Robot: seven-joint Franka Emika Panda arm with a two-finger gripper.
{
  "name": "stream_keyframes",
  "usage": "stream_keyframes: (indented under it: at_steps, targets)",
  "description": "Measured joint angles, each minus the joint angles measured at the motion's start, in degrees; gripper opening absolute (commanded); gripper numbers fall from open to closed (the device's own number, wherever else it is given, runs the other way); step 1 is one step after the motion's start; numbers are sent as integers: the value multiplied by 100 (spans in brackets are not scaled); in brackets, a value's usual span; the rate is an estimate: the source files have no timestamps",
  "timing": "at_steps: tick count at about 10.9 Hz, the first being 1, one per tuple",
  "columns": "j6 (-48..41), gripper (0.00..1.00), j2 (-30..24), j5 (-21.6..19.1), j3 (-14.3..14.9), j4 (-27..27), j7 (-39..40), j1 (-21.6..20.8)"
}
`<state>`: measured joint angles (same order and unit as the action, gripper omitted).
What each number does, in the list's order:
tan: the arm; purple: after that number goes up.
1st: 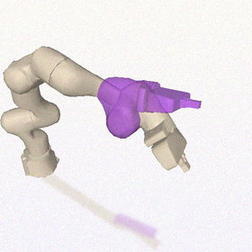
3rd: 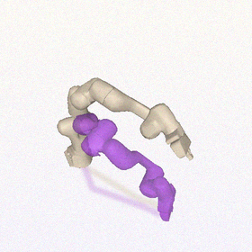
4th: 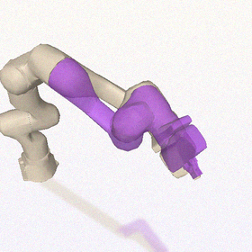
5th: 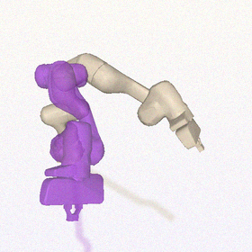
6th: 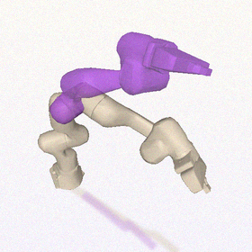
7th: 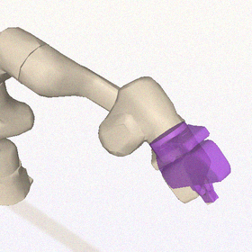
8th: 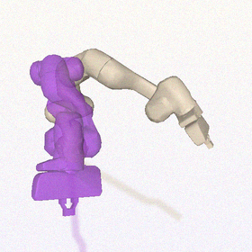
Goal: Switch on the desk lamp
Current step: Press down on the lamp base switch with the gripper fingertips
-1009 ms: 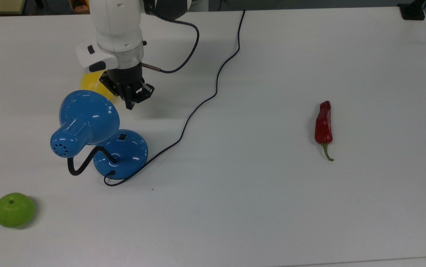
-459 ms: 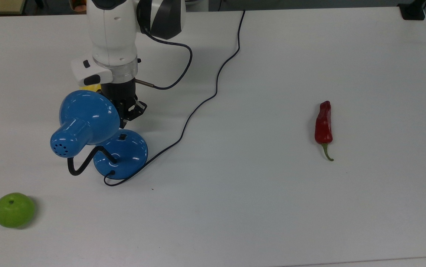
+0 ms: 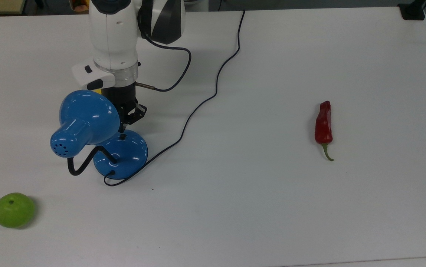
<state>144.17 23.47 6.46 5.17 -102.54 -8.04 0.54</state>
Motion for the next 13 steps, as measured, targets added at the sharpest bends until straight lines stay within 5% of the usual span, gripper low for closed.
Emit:
stream_keyframes:
  at_steps: [13]
  targets:
    - [397,0,238,179,0,6,20,0]
